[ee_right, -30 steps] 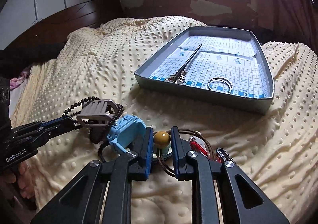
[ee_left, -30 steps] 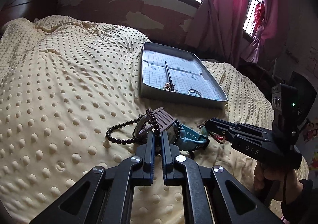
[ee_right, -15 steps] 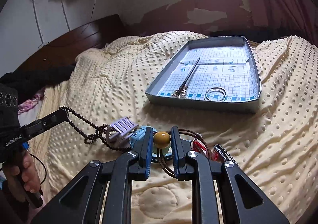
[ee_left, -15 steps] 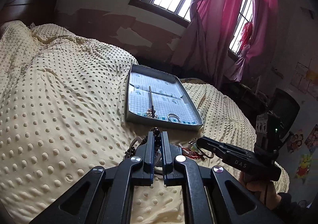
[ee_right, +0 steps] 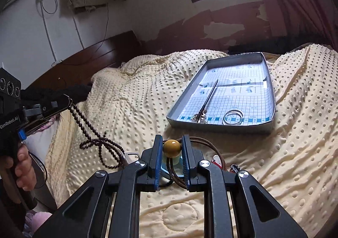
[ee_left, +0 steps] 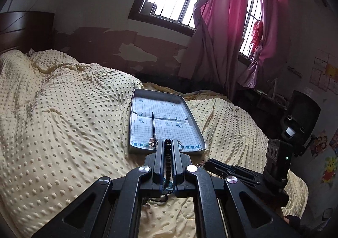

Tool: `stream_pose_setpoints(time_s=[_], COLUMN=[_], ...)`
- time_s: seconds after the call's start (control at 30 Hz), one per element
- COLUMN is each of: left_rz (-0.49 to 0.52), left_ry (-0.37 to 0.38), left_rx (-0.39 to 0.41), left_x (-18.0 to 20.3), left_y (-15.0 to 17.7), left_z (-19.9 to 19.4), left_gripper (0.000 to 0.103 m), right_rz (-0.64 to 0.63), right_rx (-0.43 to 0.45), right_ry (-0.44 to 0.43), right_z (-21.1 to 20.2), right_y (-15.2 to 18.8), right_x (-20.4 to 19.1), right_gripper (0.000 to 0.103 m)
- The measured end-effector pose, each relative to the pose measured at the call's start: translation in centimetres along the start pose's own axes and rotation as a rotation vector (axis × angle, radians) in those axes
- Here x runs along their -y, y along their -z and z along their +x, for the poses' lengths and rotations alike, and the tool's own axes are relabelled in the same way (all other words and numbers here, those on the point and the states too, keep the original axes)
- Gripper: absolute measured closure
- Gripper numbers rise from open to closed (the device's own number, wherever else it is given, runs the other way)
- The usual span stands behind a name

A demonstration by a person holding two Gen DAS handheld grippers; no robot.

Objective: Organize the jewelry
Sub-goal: 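Carry the bead bracelet and brown cord into the tray with both tools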

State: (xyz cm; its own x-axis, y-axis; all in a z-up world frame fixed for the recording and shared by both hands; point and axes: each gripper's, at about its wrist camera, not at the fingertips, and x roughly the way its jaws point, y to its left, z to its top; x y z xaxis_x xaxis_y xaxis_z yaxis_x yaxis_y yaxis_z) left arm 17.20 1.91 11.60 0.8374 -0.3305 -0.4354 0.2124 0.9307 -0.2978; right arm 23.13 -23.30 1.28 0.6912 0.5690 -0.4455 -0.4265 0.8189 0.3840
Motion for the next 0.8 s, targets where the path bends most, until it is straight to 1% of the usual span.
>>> stream_pose_setpoints(time_s=[0.1,0.23,0.37,0.5,0.67,0.8], left_rz=[0.022,0.047,0.037,0.050,0.064,0.068], left_ry=[-0.003,-0.012,-0.007,0.000,0.002,-0.018], left_rx=[0.020,0.020,0.025,0.038,0.038,0.035], left_x=[1.2,2.4,3.0,3.8,4.6,4.7], left_y=[-0.7,-1.0,-1.7,-2.9,-4.8,-6.6], left_z=[-0.9,-1.2,-0.8,-0.2,2.5,6.7], left_gripper=[0.097,0.097,0.097,0.097,0.097,0.097], right_rz=[0.006,0.014,0.021,0.031,0.021,0.015], right_rx=[0.018,0.036,0.058,0.081,0.115,0.126], right_ry=[-0.013,-0.024,-0.032,-0.035,-0.014,0.036], right_z=[-0.6,-1.3,-1.9,-2.3,-1.5,0.3], right_y=[-0.2,-0.4,-0.8,-1.4,-3.6,-5.5], right_x=[0.0,0.0,0.1,0.4,1.1,2.8], right_gripper=[0.087,0.087,0.087,0.087,0.087,0.087])
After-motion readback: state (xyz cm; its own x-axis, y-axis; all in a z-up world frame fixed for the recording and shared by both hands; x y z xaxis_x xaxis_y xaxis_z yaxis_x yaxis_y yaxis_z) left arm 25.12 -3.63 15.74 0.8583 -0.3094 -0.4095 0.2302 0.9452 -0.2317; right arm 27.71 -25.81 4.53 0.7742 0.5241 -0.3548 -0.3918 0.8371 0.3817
